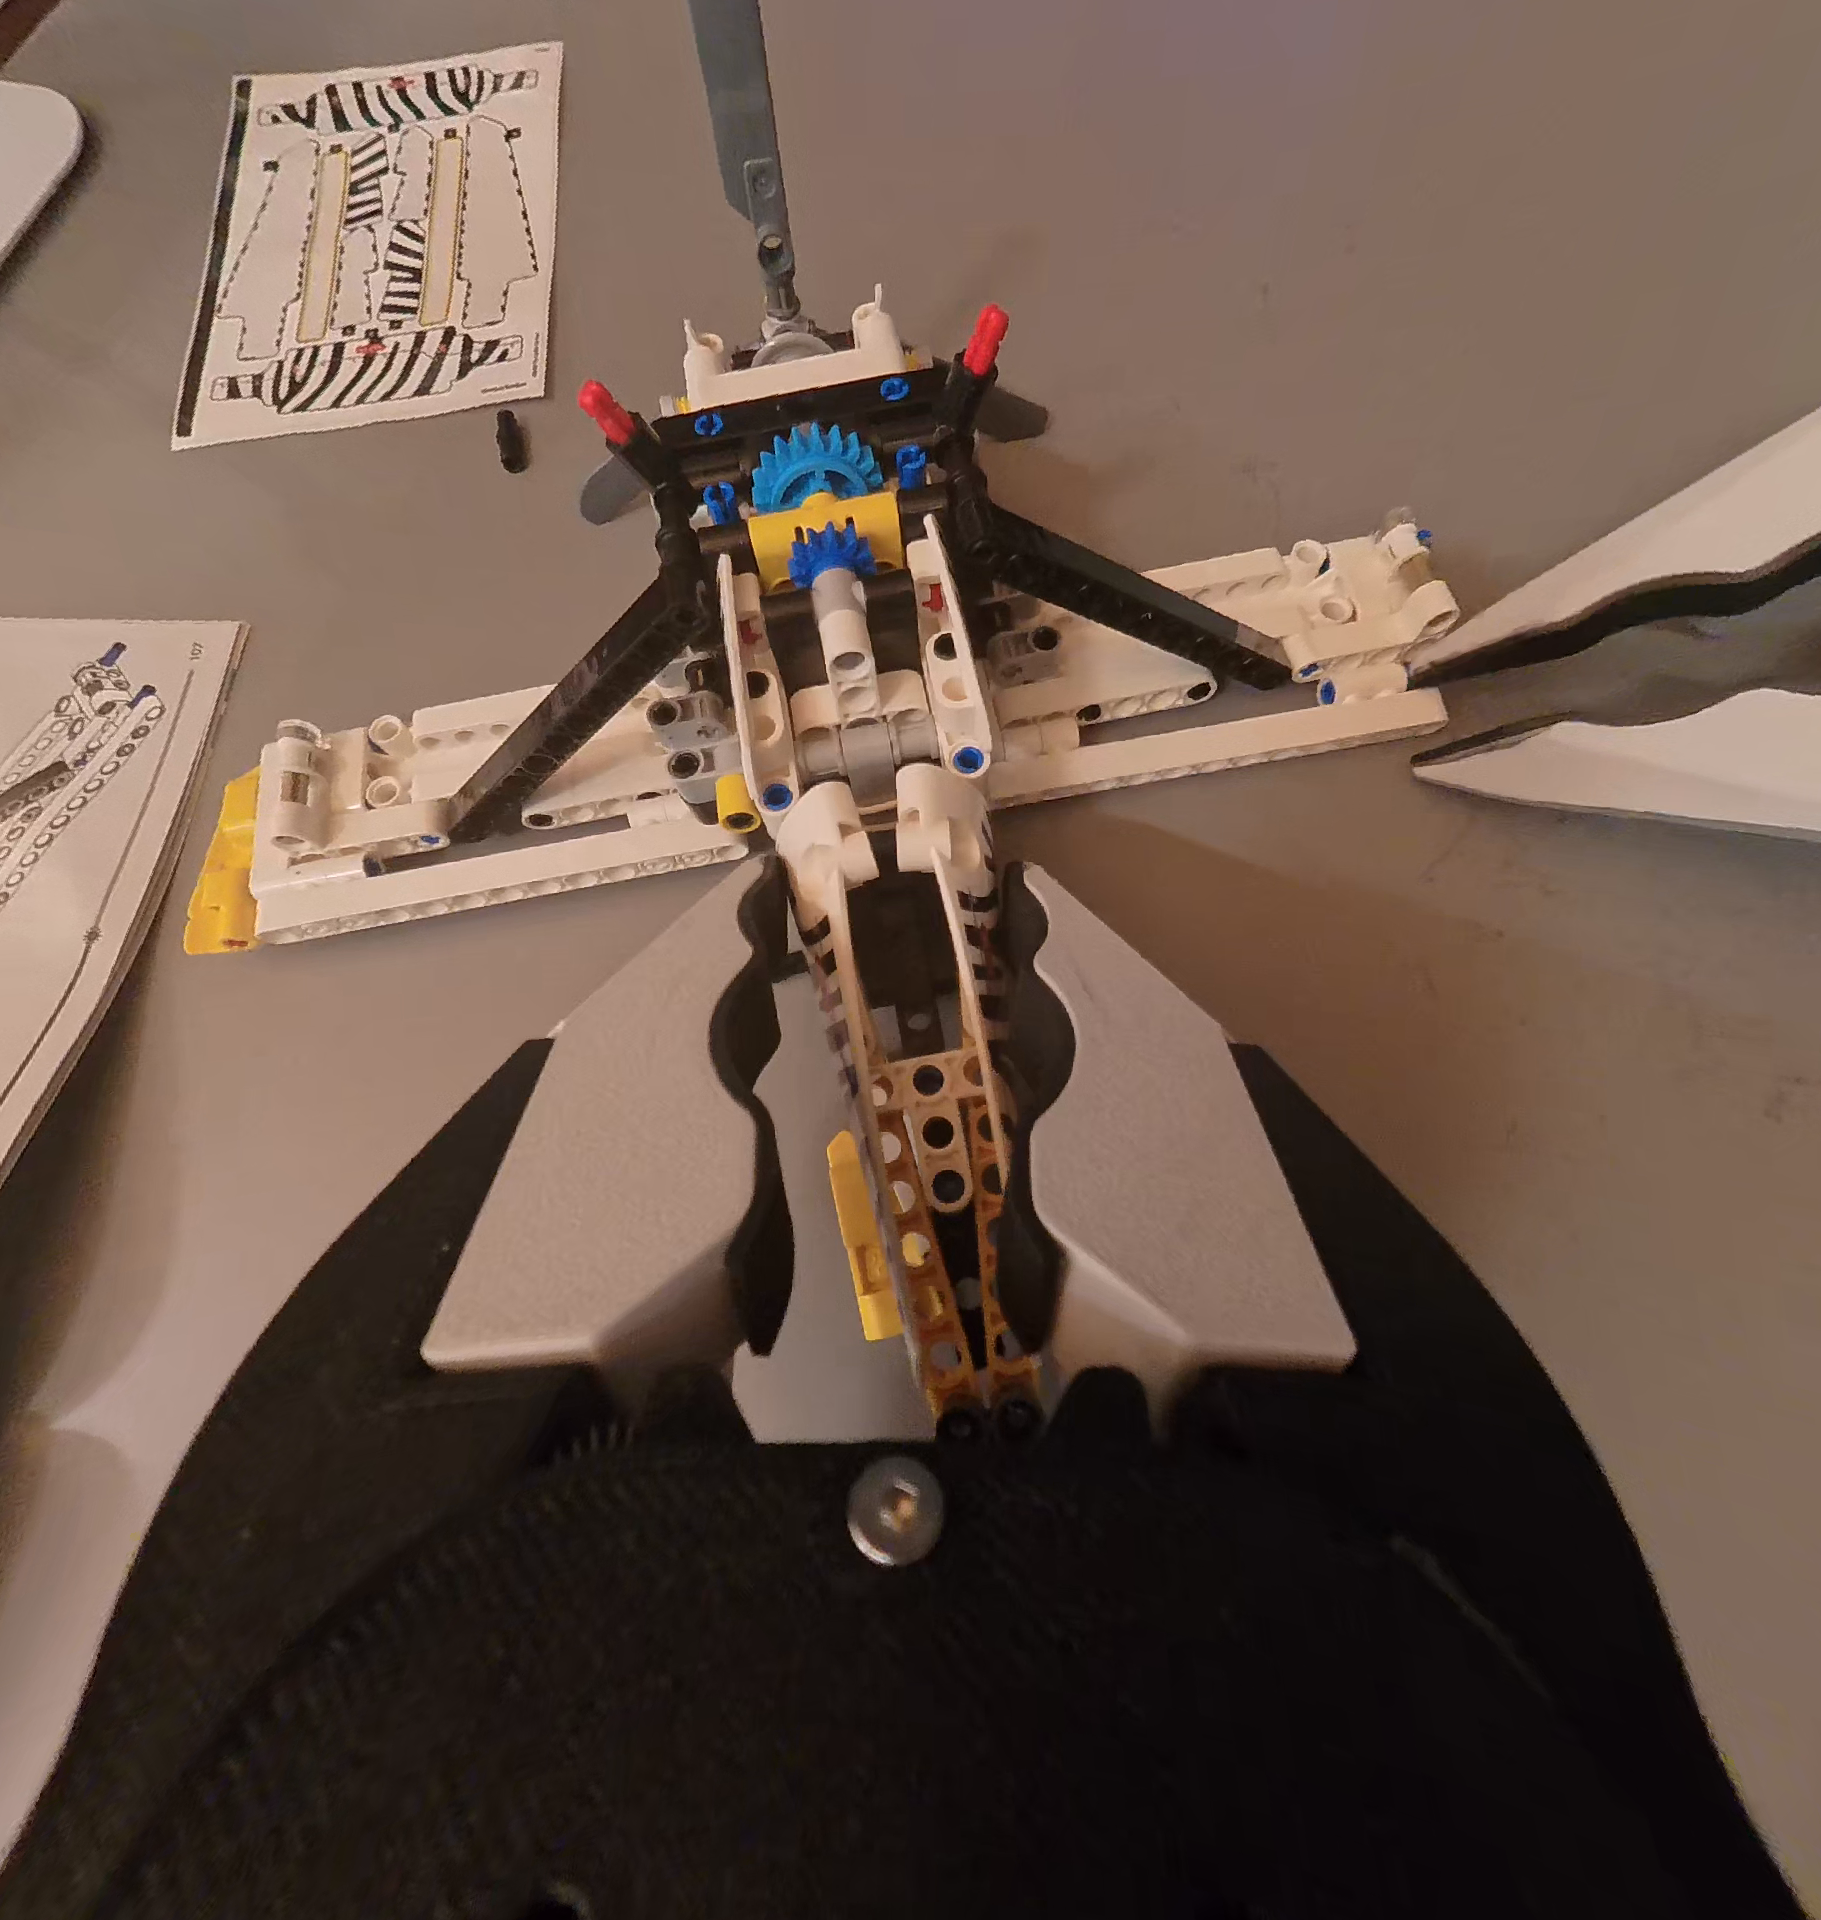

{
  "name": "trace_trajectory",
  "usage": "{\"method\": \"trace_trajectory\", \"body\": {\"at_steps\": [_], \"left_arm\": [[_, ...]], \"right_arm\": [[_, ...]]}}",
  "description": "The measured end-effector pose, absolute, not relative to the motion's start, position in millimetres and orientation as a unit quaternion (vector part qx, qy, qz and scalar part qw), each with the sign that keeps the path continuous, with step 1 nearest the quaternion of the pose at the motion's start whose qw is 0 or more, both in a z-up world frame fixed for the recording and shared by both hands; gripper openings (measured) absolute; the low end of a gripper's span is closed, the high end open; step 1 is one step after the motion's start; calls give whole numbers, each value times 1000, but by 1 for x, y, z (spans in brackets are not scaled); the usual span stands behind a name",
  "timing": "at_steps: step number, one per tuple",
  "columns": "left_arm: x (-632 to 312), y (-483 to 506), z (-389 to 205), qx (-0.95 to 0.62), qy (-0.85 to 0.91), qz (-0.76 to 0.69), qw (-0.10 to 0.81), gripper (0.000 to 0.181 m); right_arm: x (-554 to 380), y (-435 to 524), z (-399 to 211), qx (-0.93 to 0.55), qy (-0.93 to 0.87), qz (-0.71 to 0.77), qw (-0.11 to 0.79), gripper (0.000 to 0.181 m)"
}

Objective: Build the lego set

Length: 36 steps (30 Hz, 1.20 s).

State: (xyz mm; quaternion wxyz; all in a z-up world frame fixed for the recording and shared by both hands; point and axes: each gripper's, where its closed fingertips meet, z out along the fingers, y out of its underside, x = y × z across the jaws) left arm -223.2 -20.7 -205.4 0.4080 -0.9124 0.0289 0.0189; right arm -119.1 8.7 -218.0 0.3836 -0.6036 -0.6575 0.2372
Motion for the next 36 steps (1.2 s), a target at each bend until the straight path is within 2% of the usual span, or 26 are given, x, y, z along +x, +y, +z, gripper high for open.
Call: {"method": "trace_trajectory", "body": {"at_steps": [10,28,36], "left_arm": [[-224,-21,-206,-912,32,24,408,42],[-224,-20,-206,-910,33,29,412,41],[-226,-23,-183,-877,-30,-75,474,48]], "right_arm": [[-121,11,-218,-628,-633,282,356,14],[-107,14,-203,-608,-616,308,395,10],[-103,15,-168,-587,-554,406,429,24]]}}
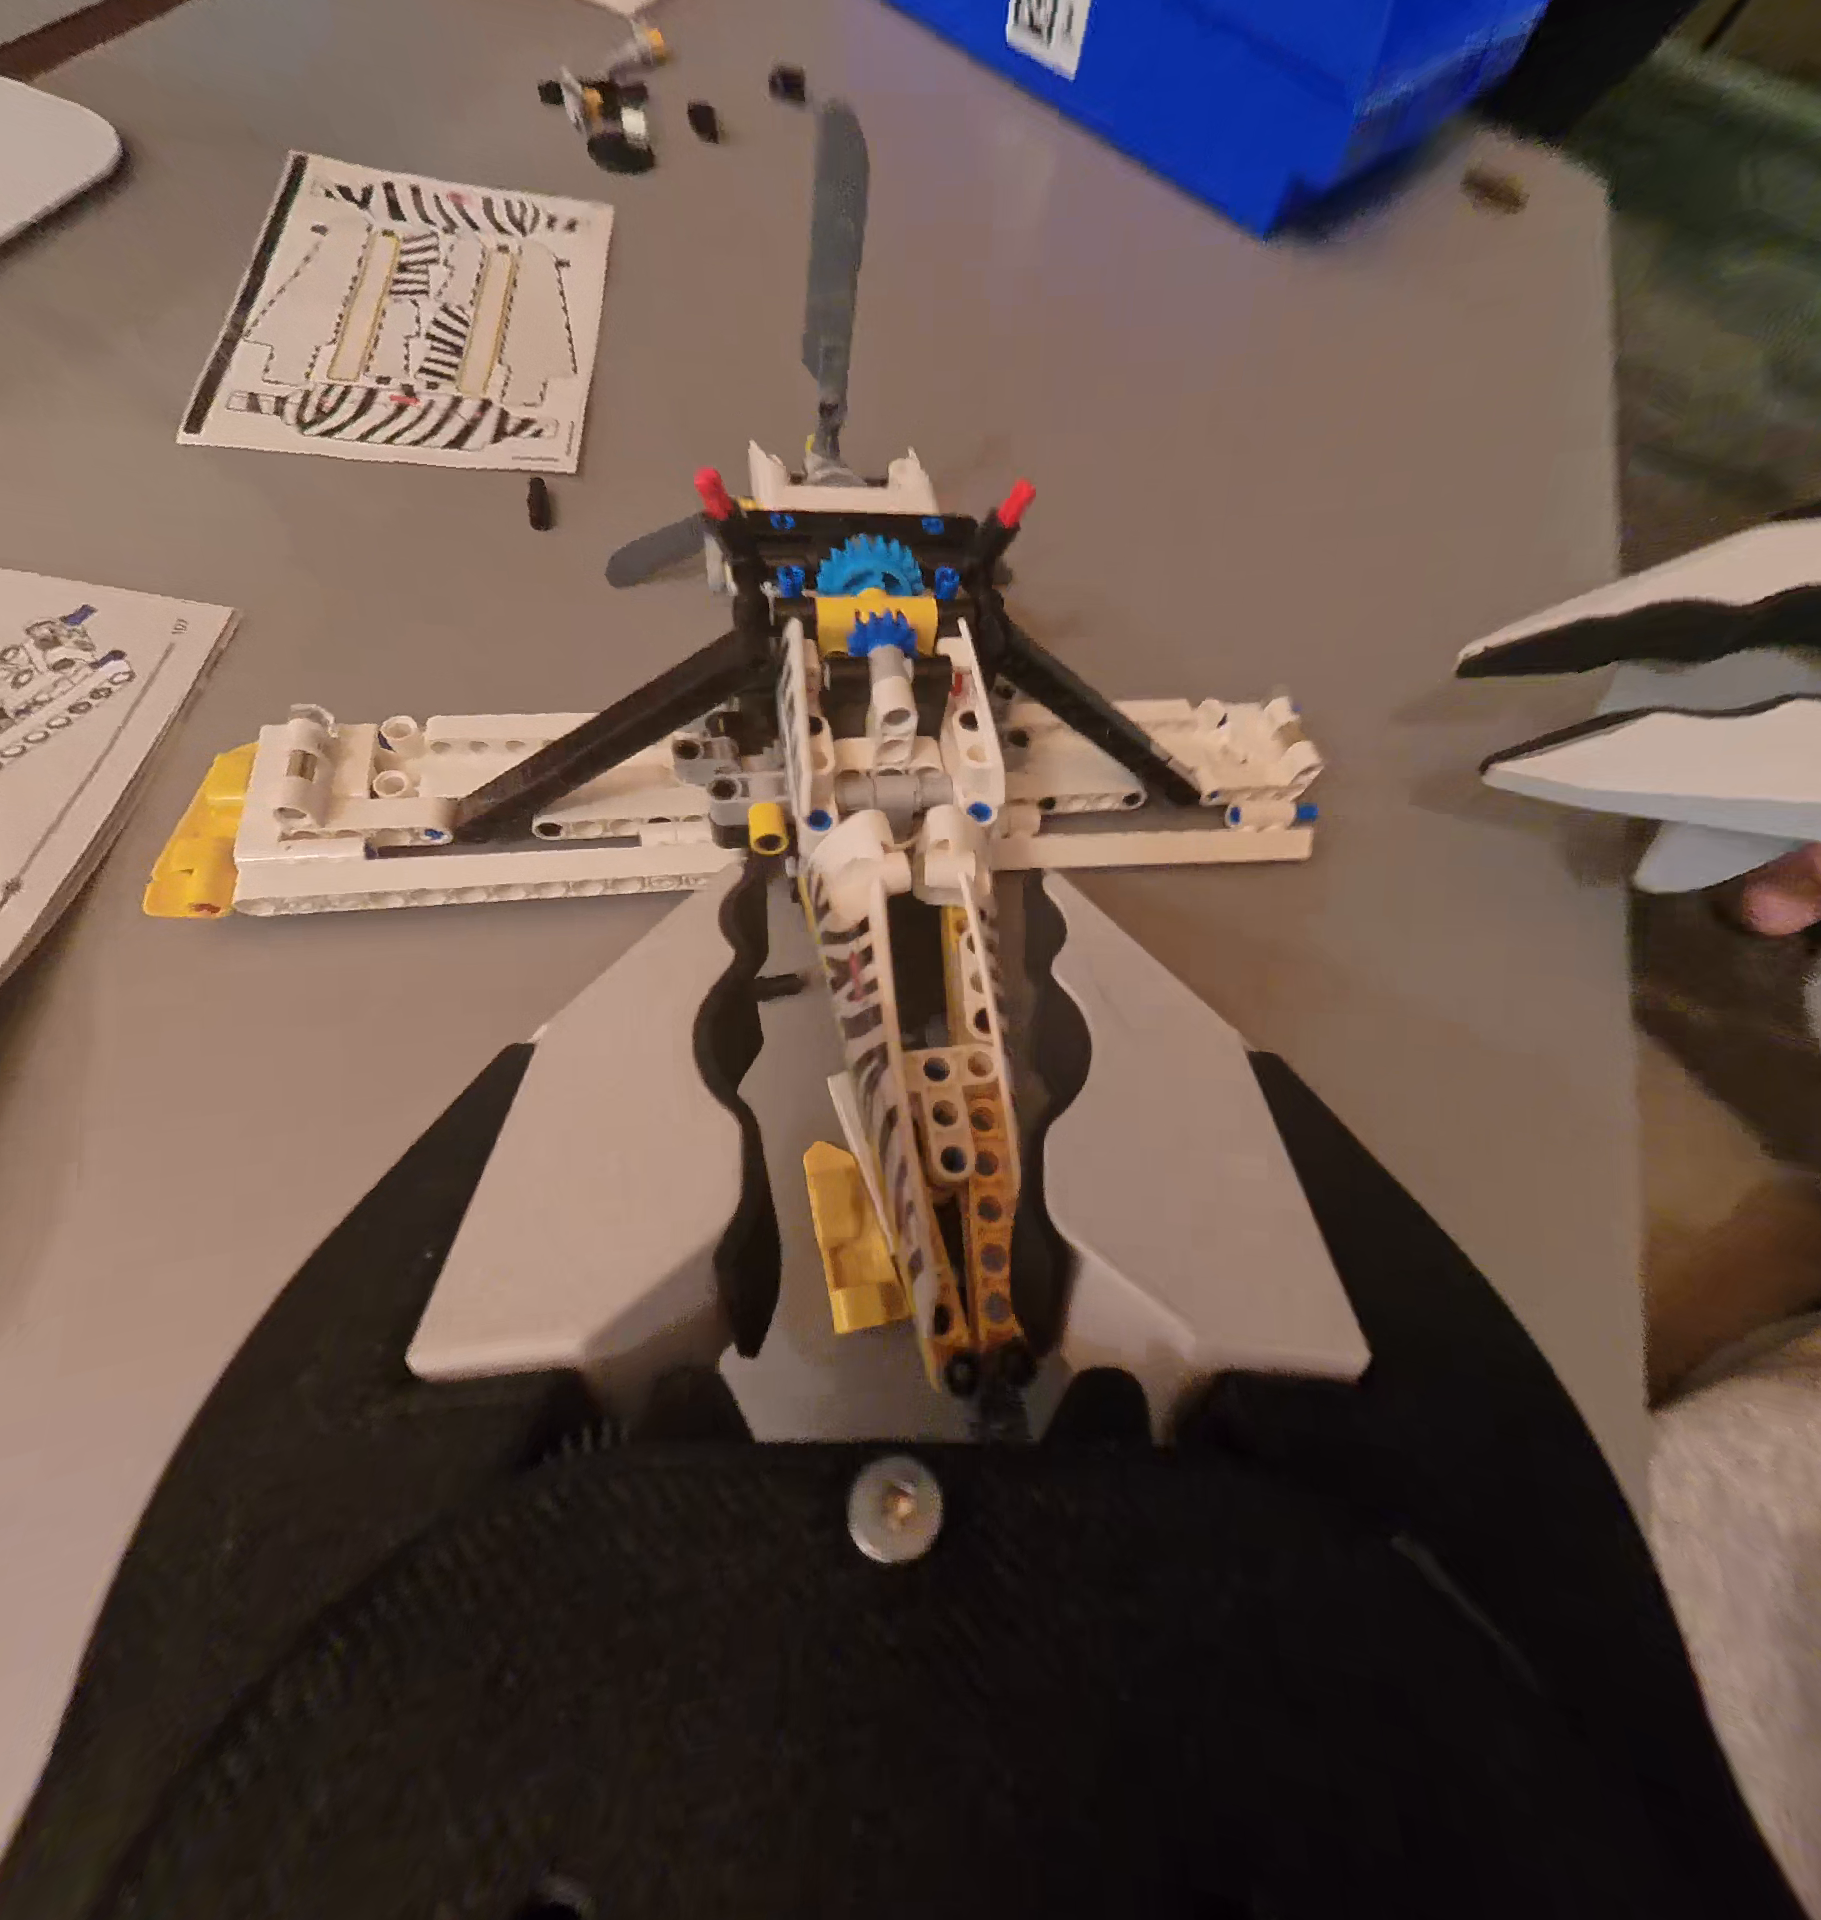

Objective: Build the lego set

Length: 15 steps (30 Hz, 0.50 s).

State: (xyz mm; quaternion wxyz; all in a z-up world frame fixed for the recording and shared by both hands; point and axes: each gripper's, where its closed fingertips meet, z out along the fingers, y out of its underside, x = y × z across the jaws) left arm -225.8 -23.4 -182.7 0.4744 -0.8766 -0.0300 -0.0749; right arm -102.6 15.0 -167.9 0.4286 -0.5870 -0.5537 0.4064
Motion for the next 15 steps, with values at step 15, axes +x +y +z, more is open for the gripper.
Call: {"method": "trace_trajectory", "body": {"at_steps": [15], "left_arm": [[-388,-152,-129,-809,-198,54,551,47]], "right_arm": [[-119,9,-150,-556,-531,441,464,34]]}}
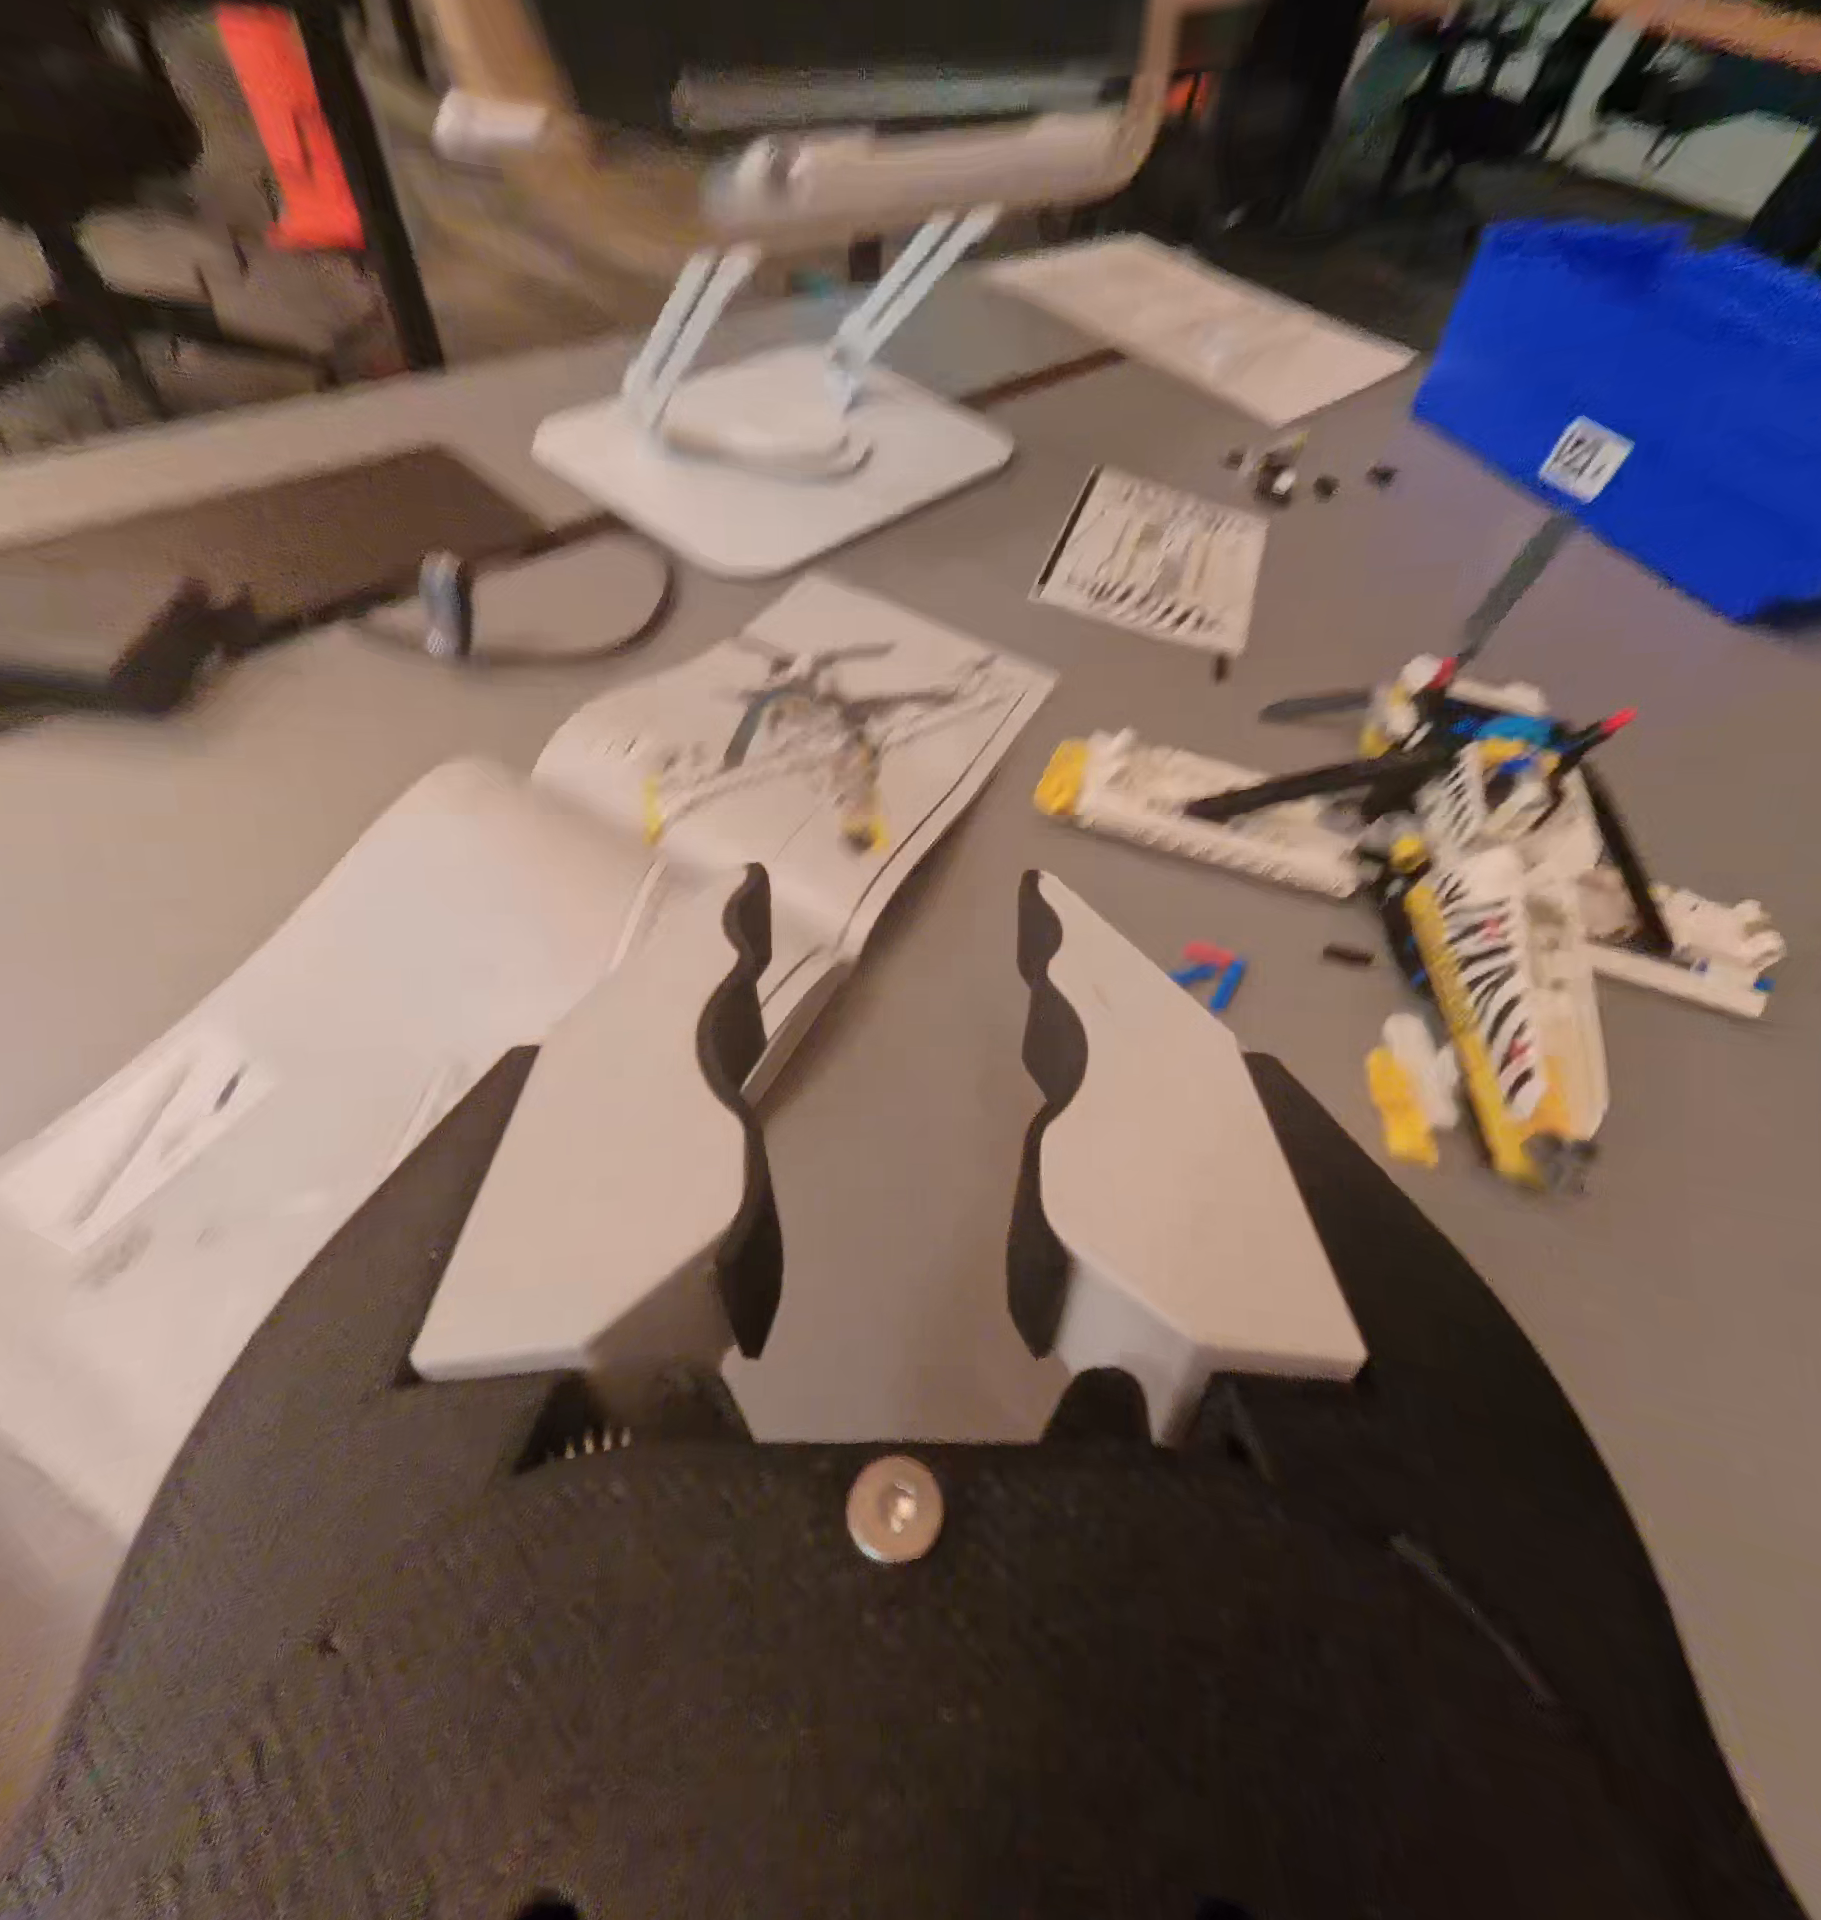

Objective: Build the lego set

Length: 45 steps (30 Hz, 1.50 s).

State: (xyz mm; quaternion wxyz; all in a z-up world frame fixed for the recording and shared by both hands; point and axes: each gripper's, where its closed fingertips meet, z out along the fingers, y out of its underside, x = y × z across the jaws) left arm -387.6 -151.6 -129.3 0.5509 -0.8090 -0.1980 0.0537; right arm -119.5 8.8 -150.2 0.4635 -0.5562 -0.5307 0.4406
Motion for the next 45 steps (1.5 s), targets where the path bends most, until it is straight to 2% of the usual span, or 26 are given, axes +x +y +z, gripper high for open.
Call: {"method": "trace_trajectory", "body": {"at_steps": [3,7,11,15,22,29,36,40,45], "left_arm": [[-397,-173,-143,-817,-211,14,536,44],[-409,-184,-136,-808,-216,60,544,43],[-401,-177,-135,-803,-213,42,554,43],[-418,-191,-121,-783,-223,127,567,42],[-441,-210,-111,-744,-282,165,583,42],[-455,-221,-104,-728,-293,276,555,43],[-449,-214,-105,-735,-280,265,557,45],[-446,-211,-107,-736,-280,242,566,48],[-439,-204,-107,-740,-268,226,575,50]], "right_arm": [[-122,13,-156,-567,-526,433,463,32],[-121,13,-156,-564,-528,432,466,30],[-122,12,-159,-563,-541,418,464,30],[-126,9,-161,-555,-559,395,473,30],[-130,8,-173,-564,-578,364,463,22],[-131,12,-174,-576,-569,378,449,12],[-132,8,-176,-567,-582,370,450,0],[-131,10,-180,-561,-585,354,467,0],[-121,18,-159,-564,-503,479,445,0]]}}
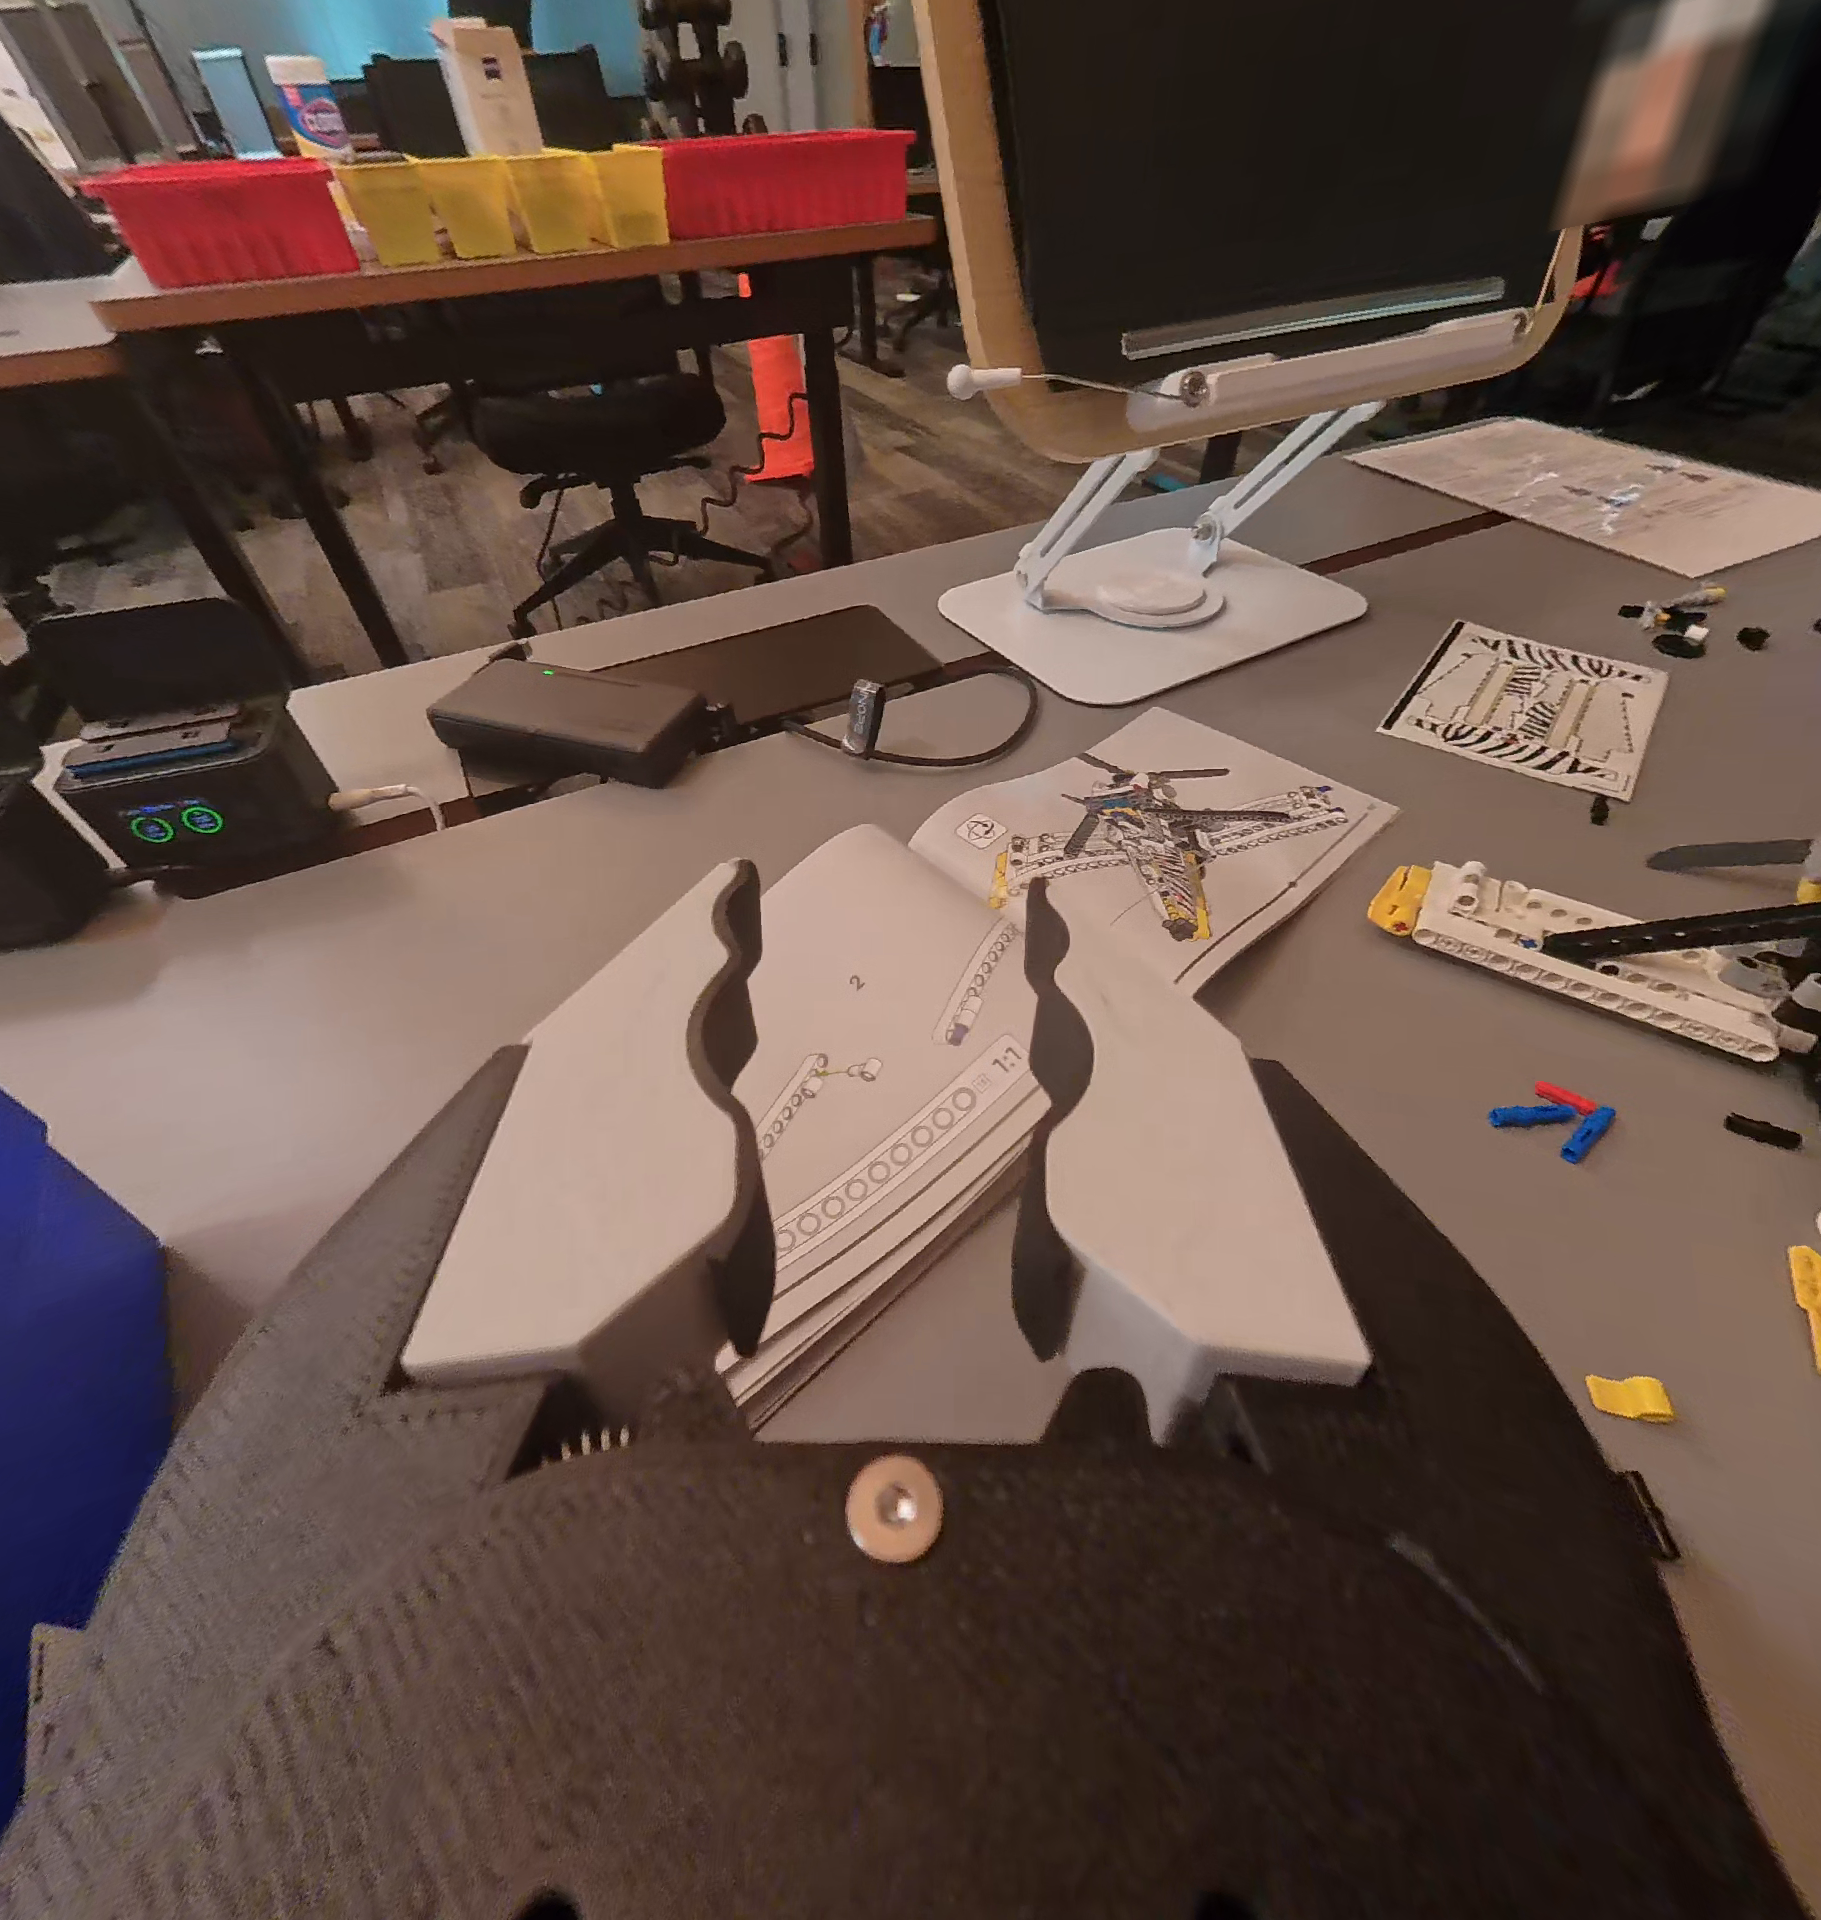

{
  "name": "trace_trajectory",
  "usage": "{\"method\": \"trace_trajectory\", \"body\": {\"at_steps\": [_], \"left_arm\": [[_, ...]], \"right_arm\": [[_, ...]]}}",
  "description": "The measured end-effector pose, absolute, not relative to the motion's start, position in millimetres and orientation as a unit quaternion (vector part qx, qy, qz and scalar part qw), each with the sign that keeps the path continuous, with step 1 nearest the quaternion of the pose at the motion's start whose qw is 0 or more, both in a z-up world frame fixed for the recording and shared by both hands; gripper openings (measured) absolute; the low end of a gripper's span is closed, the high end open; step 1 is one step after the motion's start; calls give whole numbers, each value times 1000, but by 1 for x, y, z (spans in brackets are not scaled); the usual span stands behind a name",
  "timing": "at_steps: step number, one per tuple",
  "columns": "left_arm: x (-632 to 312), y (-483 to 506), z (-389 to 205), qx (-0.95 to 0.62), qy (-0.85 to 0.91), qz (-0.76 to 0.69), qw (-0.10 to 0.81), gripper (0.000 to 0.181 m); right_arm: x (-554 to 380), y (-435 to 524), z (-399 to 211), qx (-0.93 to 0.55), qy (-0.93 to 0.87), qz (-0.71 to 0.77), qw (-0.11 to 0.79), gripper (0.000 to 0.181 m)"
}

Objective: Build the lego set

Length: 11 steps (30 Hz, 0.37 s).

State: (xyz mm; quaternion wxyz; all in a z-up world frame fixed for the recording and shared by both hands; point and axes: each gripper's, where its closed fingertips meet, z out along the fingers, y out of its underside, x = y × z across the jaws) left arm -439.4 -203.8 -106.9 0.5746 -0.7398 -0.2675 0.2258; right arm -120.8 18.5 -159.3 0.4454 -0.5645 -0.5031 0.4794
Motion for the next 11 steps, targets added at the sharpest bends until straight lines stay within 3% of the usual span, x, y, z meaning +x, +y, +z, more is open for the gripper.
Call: {"method": "trace_trajectory", "body": {"at_steps": [6,11], "left_arm": [[-435,-200,-105,-738,-259,222,582,50],[-432,-197,-105,-733,-263,190,598,50]], "right_arm": [[-98,37,-131,-536,-370,663,368,0],[-103,25,-136,-525,-420,616,410,0]]}}
